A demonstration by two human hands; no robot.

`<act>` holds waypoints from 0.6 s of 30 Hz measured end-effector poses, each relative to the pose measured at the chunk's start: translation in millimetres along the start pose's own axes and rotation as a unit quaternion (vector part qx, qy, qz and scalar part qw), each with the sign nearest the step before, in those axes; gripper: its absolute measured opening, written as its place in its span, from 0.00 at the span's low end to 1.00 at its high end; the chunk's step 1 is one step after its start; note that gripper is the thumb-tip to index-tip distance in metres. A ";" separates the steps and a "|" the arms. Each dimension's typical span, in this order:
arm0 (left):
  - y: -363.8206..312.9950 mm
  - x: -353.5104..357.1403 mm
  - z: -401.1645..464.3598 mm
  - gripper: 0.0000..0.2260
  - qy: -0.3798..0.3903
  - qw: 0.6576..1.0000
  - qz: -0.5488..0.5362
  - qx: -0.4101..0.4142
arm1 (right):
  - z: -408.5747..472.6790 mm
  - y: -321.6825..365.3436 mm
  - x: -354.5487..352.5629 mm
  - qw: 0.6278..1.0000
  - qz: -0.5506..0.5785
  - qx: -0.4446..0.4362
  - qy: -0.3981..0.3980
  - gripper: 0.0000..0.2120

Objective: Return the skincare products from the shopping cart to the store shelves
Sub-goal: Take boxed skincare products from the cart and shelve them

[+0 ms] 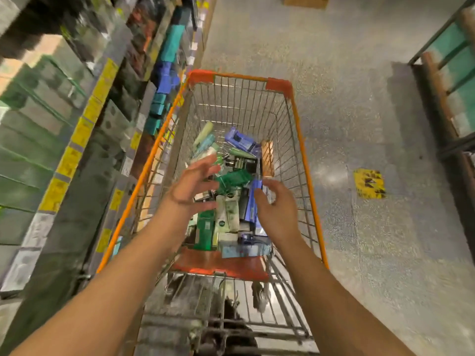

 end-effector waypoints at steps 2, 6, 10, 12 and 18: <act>5.8 -2.2 19.0 0.40 -0.022 1.000 -0.015 -0.013 | 31.2 -15.5 0.6 0.999 -0.022 0.013 -0.039 0.05; 33.7 -11.1 55.5 0.39 -0.051 0.996 -0.048 -0.052 | 88.8 -60.8 16.7 0.994 -0.049 0.057 -0.080 0.08; 68.0 -29.6 81.0 0.22 -0.068 0.996 -0.030 -0.058 | 127.8 -108.4 43.9 0.987 -0.059 0.132 -0.072 0.18; 81.5 -37.4 89.9 0.23 -0.075 0.994 -0.026 -0.069 | 143.9 -125.3 57.2 0.985 -0.060 0.142 -0.076 0.20; 100.6 -57.4 110.6 0.23 -0.078 0.994 -0.001 -0.079 | 196.9 -148.1 74.5 0.986 -0.070 0.119 -0.093 0.36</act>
Point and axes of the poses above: each hand's wrist, its own z-axis towards the middle knuckle, its own x-axis out of the palm, y = z × x, the point moved 10 cm from there along z, towards the middle knuckle, and after that the axes turned 14 degrees about y, right-handed, at the moved point
